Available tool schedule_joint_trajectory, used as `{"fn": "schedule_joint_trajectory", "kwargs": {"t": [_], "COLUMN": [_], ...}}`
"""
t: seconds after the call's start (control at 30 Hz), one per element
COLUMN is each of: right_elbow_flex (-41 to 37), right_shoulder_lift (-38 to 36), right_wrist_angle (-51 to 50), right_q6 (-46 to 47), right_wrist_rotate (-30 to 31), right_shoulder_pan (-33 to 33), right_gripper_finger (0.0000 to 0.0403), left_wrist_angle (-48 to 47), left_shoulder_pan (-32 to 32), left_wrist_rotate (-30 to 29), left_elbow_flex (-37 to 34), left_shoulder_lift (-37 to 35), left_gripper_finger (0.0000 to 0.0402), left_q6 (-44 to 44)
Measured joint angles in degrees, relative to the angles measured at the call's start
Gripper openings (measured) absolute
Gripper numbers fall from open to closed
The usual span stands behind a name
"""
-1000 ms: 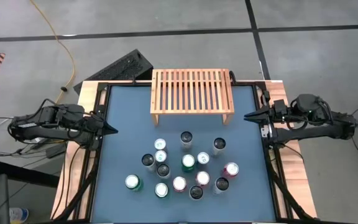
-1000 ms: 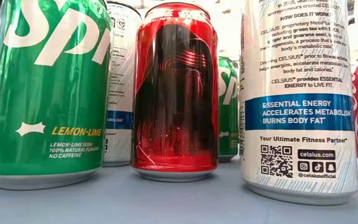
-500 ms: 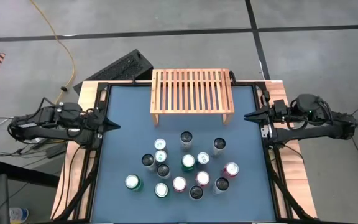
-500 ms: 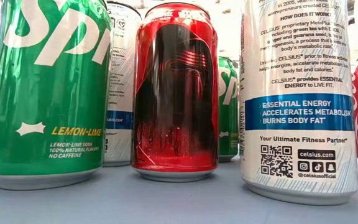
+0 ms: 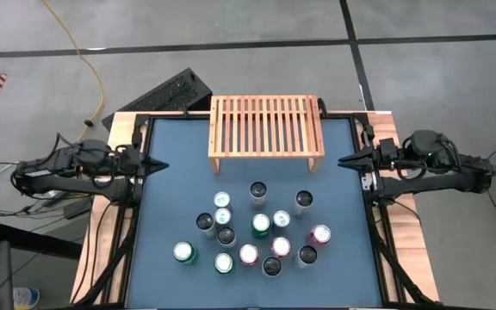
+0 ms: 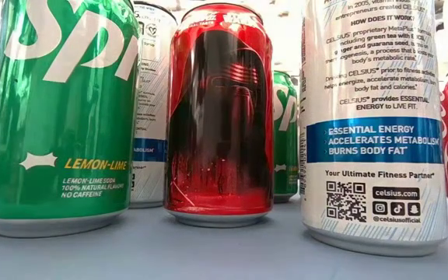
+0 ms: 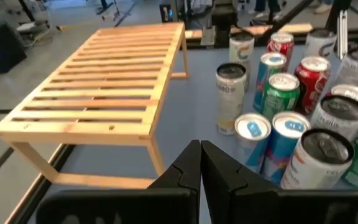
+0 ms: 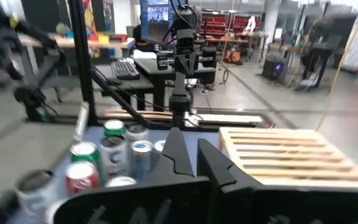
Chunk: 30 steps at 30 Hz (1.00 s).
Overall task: Place canned beverage on shelf
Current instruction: Put the top green soda can on the shelf
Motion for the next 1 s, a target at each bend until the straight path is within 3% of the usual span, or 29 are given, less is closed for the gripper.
{"fn": "schedule_joint_trajectory", "kwargs": {"t": [0.2,0.53,0.77,0.9,1.0], "right_elbow_flex": [0.0,0.0,0.0,0.0,0.0], "right_shoulder_lift": [0.02,0.02,0.04,0.04,0.04], "right_wrist_angle": [-0.02,0.63,2.34,3.56,3.52], "right_q6": [-9.49,-4.9,-4.21,2.41,4.37], "right_wrist_rotate": [0.01,-0.08,0.02,-0.18,-0.19], "right_shoulder_pan": [-0.13,-0.24,-0.24,-0.15,-0.17], "right_gripper_finger": [0.0,0.0,0.0,0.0,0.0], "left_wrist_angle": [-1.54,-1.82,6.4,9.43,10.56], "left_shoulder_pan": [0.0,-0.02,0.0,-0.01,-0.01], "left_wrist_rotate": [-0.05,2.55,3.66,5.57,6.11], "left_elbow_flex": [-0.07,-0.08,-0.11,-0.11,-0.11], "left_shoulder_lift": [0.02,0.02,0.28,1.22,1.63], "left_gripper_finger": [0.0,0.0,0.0,0.0,0.0], "left_q6": [1.02,-5.05,-14.99,-16.16,-21.98]}}
